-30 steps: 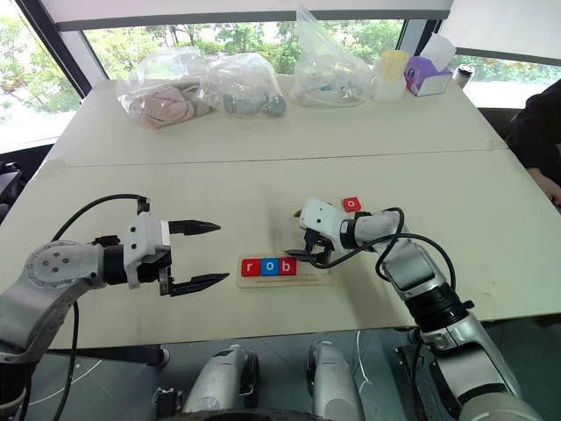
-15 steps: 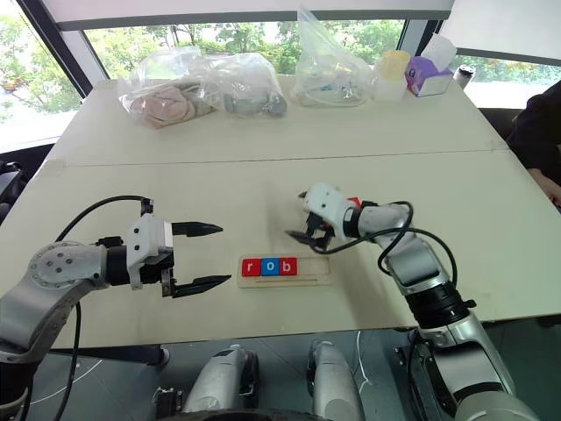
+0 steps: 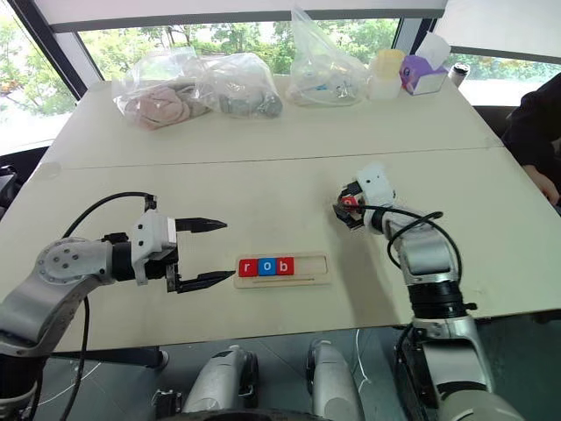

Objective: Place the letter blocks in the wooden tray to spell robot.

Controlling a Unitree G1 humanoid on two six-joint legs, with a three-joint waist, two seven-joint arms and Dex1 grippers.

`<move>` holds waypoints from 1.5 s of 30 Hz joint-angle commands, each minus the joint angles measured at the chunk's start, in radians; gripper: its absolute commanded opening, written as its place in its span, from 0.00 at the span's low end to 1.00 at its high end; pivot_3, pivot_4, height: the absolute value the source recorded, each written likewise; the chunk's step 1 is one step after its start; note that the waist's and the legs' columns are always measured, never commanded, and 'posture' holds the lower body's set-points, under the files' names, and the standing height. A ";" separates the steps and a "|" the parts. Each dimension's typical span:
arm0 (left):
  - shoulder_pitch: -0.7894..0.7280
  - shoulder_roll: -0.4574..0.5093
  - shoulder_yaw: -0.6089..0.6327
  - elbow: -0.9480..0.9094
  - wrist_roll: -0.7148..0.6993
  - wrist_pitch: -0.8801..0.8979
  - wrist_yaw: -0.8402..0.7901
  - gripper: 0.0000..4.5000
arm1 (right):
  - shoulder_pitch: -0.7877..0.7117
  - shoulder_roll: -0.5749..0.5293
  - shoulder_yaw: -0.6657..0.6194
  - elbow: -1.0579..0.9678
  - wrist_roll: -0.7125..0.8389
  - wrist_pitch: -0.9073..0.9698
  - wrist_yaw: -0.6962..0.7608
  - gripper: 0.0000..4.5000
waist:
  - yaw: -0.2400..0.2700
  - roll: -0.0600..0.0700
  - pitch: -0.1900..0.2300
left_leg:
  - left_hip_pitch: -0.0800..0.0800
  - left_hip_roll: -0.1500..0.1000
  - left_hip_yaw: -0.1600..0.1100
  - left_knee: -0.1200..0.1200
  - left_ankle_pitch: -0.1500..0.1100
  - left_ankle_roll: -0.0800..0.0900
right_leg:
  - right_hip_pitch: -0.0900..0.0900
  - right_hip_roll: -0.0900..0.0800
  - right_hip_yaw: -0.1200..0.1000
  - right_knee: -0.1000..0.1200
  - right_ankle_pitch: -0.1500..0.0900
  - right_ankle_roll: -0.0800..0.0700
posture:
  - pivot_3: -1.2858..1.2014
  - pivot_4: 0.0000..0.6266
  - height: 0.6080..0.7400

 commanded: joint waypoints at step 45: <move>-0.034 -0.039 -0.020 0.003 0.006 -0.022 -0.005 1.00 | 0.421 0.066 -0.153 -0.892 0.201 0.665 -0.207 0.26 | -0.008 0.001 0.000 | -0.005 0.002 -0.005 -0.001 0.000 0.000 | -0.004 -0.002 0.000 -0.002 -0.002 0.003 | 0.52 0.24 1.00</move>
